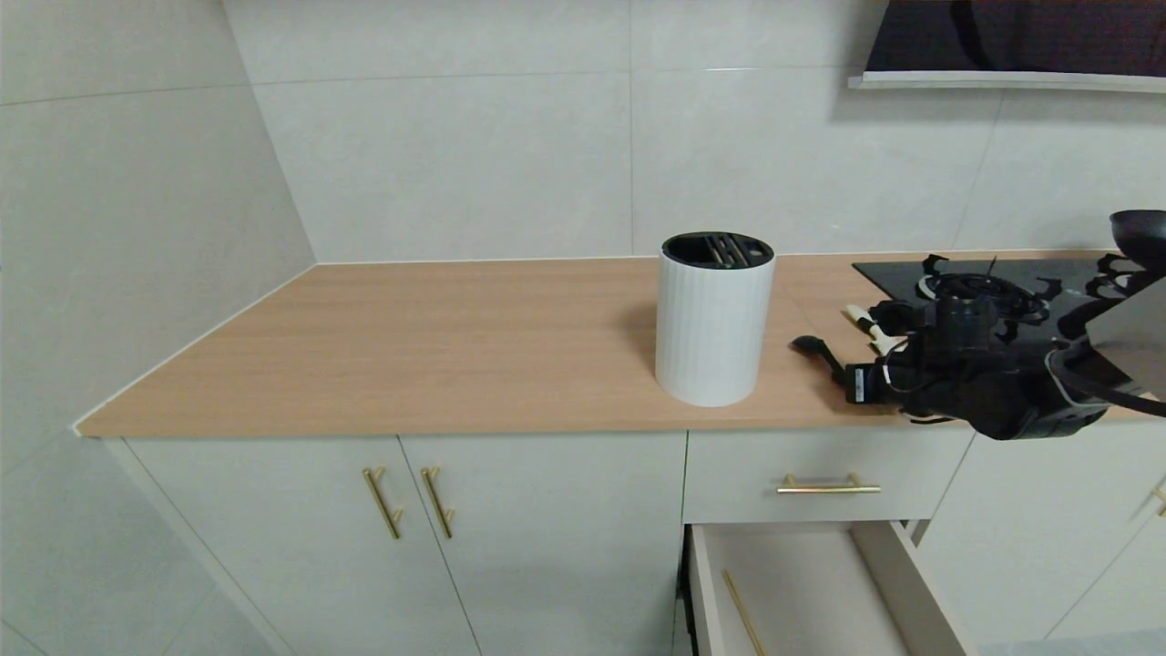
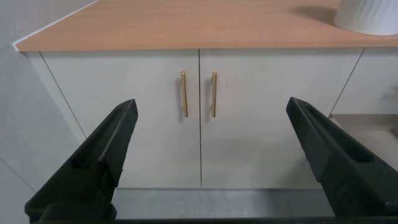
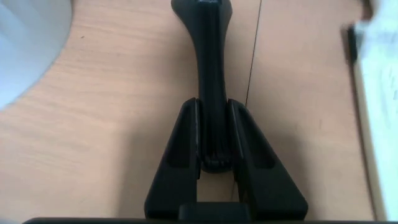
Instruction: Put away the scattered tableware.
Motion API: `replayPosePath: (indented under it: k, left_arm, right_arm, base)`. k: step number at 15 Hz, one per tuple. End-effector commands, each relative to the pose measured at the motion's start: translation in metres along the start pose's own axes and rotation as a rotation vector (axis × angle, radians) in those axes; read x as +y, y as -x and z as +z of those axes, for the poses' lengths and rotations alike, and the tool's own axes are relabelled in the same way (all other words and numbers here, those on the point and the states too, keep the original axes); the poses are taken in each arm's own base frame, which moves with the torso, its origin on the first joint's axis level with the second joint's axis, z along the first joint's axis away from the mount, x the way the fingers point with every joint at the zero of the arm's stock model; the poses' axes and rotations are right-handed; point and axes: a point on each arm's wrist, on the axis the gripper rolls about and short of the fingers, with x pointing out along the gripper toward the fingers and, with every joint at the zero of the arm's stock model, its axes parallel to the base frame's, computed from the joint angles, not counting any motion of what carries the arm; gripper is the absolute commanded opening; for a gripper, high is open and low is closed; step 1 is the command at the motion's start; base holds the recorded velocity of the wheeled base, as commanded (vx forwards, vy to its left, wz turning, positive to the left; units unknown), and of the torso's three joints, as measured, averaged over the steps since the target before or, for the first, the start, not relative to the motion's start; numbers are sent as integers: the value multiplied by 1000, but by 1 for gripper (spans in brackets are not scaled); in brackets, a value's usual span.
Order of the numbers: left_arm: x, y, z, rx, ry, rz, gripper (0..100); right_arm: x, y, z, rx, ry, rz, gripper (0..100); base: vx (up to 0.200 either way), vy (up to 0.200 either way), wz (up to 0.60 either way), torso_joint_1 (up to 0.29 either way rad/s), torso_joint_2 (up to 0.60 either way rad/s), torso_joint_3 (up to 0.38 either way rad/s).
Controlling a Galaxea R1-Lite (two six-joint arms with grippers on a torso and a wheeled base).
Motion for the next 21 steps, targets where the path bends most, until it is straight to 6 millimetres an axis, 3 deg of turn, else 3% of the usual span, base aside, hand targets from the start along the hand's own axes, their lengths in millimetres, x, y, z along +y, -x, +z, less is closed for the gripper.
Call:
replayPosePath:
  k: [1,3,7,10,13,15,17,21]
  left_arm:
    - [0,0,0,1,0,1,100]
    - [0,0,0,1,0,1,100]
    - [0,0,0,1,0,1,100]
    - [0,0,0,1,0,1,100]
    - [0,0,0,1,0,0,100]
    - [0,0,0,1,0,1,100]
    - [0,0,0,1,0,1,100]
    - [0,0,0,1,0,1,100]
  right_arm:
    - [14,23,28,-31,-43,24,0]
    - [24,39,39,-10,-97,37,0]
    - [46,130,61,102,-224,49,0]
    - [51,177,50,149,-230,45,0]
    - [59,200,31,181,-217,54,0]
    - [63,205,24,193,-206,64,0]
    - [66,206,12,225,-188,51,0]
    - [65,204,9,234,-145,47,0]
  base:
    - [0,0,0,0,0,0]
    - [0,0,0,0,0,0]
    - [0,0,0,0,0,0]
    - [0,0,0,0,0,0]
    - [0,0,0,0,0,0]
    - [0,0,0,0,0,0]
    - [0,0,0,0,0,0]
    - [0,0,0,0,0,0]
